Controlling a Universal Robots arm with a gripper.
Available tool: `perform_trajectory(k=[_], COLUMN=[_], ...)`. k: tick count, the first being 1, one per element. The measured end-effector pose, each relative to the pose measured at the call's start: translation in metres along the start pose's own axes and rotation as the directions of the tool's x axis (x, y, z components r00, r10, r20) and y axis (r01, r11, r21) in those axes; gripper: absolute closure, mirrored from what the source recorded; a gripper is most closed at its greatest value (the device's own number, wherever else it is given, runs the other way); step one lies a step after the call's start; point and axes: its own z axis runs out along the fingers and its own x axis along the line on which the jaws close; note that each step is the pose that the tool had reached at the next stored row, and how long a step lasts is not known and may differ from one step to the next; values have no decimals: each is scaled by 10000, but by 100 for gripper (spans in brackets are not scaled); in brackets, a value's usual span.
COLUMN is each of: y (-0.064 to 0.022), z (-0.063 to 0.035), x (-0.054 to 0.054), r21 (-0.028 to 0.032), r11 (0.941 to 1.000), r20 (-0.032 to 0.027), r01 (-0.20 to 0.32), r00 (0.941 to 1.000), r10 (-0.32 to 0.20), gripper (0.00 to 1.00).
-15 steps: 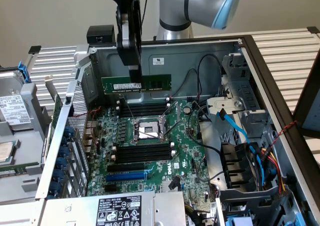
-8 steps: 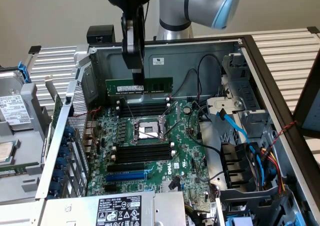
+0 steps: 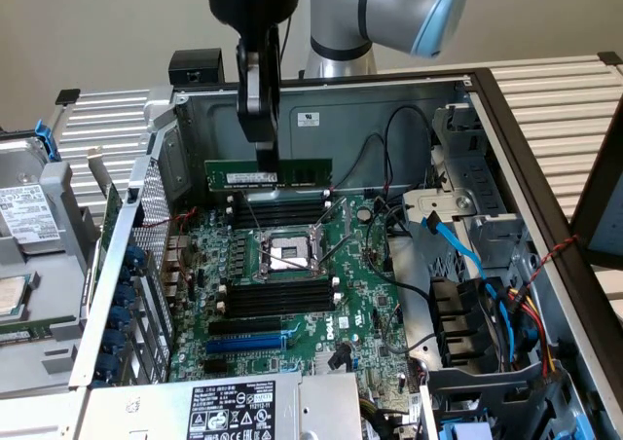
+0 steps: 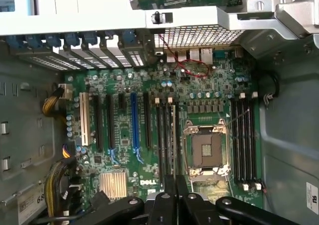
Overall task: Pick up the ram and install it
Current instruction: 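Insert the ram into the slot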
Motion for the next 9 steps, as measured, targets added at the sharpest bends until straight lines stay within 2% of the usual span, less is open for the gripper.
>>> perform_trajectory(k=[4, 9], y=[7, 3], z=[73, 164], x=[-77, -84], r21=[-22, -22], r11=[10000, 10000], r20=[-2, -1], r01=[-9, -10], r00=[10000, 10000], r10=[9, 10], gripper=[88, 88])
